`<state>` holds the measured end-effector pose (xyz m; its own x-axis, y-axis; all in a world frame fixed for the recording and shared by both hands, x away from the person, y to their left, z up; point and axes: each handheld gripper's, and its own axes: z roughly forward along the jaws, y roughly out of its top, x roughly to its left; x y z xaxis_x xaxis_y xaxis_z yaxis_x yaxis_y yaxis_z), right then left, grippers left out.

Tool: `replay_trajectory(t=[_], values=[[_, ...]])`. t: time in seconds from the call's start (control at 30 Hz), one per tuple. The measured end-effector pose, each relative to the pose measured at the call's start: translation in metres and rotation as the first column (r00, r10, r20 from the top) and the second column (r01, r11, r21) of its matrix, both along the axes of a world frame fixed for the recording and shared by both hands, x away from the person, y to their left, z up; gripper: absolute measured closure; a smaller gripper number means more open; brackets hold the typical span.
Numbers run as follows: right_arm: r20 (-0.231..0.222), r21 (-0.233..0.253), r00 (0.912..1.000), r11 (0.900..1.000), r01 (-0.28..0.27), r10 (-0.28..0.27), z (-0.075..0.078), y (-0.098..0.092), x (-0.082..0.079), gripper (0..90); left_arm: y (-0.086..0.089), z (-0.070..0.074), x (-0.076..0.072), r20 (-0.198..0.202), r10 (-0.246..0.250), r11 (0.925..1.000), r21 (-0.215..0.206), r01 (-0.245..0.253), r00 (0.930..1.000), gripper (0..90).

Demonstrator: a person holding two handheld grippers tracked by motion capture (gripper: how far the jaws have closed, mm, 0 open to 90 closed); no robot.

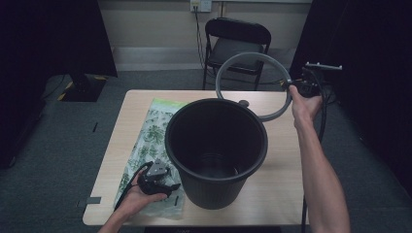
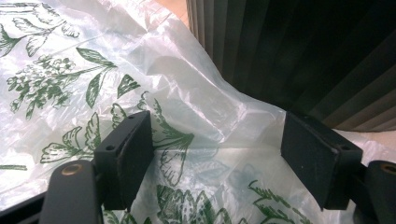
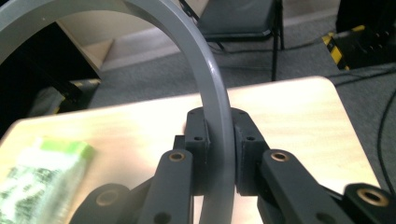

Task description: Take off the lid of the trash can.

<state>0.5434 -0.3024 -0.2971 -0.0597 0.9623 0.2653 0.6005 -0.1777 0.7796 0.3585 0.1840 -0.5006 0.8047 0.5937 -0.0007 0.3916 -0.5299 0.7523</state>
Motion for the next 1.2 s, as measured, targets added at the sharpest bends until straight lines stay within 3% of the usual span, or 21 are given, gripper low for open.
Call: replay_trajectory(t=[0.2,0.43,0.77,1.03,1.2], values=[[-0.051,-0.022,0.9986,1.000,0.007,-0.008,-0.038,-0.014,-0.013,80.1,0.000,0.000,0.000,0.000,0.004,1.0000,0.001,-0.004,1.0000,24.8],[-0.099,-0.008,0.9949,1.000,0.019,-0.020,-0.084,-0.027,-0.029,80.0,-0.001,0.000,-0.001,-0.001,0.010,0.9999,0.005,-0.010,0.9999,24.0],[-0.171,-0.023,0.9851,1.000,0.014,-0.018,-0.140,-0.035,-0.044,79.7,-0.001,0.000,-0.001,0.000,0.010,0.9999,0.006,-0.010,0.9999,23.9],[-0.220,-0.072,0.9744,0.997,0.030,-0.045,-0.169,-0.041,-0.047,78.9,-0.001,0.000,-0.001,-0.002,0.011,0.9999,0.004,-0.011,0.9999,23.9],[-0.228,-0.101,0.9723,0.994,0.028,-0.051,-0.182,-0.042,-0.051,78.0,-0.001,0.000,-0.001,-0.002,0.011,0.9999,0.004,-0.011,0.9999,23.9]])
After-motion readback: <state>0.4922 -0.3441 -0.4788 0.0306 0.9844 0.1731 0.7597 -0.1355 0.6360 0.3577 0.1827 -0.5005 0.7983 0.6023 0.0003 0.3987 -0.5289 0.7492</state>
